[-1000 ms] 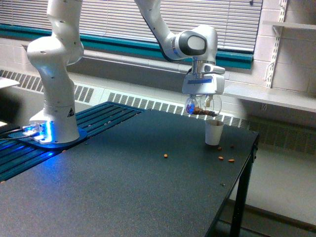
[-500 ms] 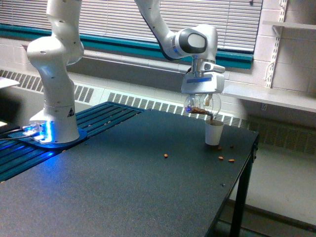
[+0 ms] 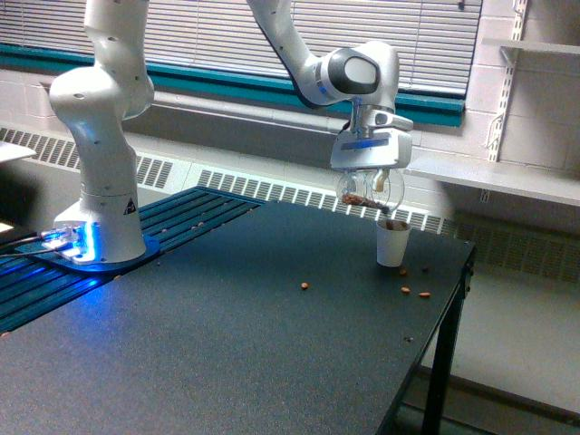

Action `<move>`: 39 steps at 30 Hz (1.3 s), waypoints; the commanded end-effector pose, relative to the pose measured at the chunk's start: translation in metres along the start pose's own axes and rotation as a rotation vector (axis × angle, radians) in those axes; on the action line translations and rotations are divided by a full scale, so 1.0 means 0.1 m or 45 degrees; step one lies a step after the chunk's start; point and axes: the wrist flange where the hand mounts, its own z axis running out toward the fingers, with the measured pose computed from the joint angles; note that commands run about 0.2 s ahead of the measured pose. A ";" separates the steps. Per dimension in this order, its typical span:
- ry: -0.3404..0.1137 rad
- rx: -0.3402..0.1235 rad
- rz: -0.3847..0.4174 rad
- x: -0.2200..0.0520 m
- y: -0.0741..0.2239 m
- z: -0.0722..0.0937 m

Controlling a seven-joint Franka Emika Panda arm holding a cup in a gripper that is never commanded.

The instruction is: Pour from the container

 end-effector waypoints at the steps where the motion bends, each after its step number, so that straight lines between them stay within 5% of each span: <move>1: 0.009 -0.028 -0.049 -0.01 0.00 -0.07; 39: 0.003 -0.085 -0.127 -0.11 -0.02 -0.18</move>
